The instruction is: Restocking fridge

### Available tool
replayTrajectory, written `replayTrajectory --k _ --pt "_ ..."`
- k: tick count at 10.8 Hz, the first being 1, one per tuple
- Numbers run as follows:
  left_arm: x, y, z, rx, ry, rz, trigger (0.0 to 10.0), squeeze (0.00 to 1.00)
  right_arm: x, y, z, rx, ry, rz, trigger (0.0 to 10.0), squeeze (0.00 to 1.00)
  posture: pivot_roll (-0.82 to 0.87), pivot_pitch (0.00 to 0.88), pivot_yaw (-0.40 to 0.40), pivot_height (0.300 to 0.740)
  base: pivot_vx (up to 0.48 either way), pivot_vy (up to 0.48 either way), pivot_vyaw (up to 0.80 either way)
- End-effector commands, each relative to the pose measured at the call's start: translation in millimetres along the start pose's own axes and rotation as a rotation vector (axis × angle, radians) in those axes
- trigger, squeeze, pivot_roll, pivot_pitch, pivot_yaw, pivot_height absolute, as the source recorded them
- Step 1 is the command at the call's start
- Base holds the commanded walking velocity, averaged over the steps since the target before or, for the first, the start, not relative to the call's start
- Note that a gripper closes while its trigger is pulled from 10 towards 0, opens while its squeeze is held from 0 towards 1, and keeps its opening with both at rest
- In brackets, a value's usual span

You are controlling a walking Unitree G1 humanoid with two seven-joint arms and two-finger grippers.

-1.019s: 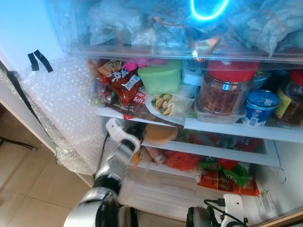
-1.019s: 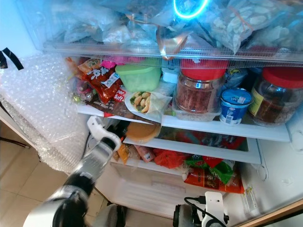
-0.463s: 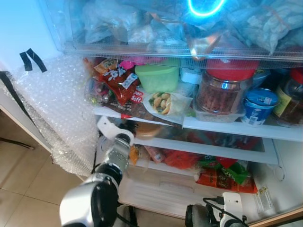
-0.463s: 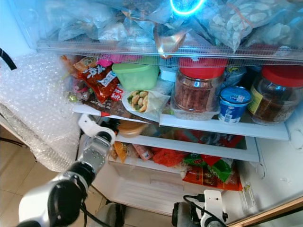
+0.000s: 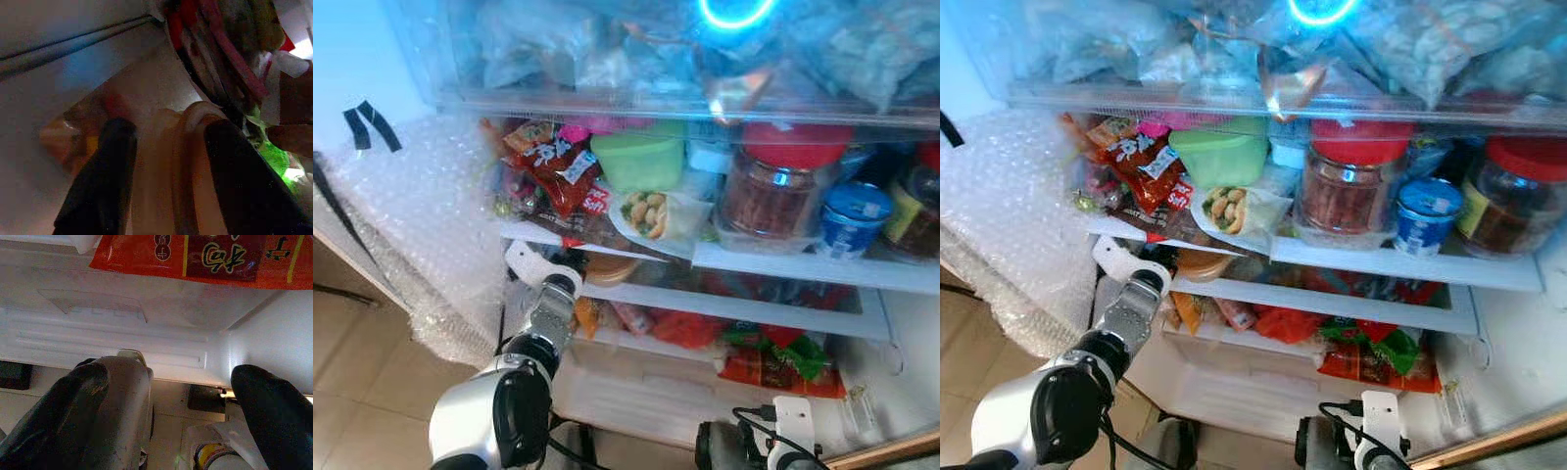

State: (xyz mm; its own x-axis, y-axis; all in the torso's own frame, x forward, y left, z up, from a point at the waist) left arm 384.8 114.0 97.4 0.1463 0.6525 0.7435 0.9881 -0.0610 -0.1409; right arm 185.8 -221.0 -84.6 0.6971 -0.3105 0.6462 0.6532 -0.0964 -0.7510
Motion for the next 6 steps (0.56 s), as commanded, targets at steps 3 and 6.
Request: replayTrajectory --k 3,6 --pt "-7 1.1 -12.4 -0.076 -0.041 0.039 10.0 1.00 -26 -5.8 -2.3 -0.010 0.000 0.094 10.0 0.00 -0.05 0.098 0.102 0.632 0.000 0.000 0.00" --pt "-26 -3.4 -28.3 -0.207 -0.021 0.124 10.0 0.00 -27 -6.2 -1.8 -0.012 0.004 0.093 10.0 0.00 -0.04 0.084 0.109 0.632 0.000 0.000 0.00"
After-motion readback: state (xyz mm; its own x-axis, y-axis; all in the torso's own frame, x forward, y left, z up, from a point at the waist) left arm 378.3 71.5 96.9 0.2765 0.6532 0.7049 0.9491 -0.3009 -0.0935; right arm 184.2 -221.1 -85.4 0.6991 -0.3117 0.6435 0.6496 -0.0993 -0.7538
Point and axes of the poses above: a point about 5 cm out from each wrist's last joint towards the gripper, its own y axis pointing out of the wrist towards the gripper, its own x axis along the axis of the wrist's last joint, z = x × y, the point moved 1 cm from there along y, pointing out of the wrist towards the gripper, and after that the axes turned 14 degrees about y, right-handed, at the moved point
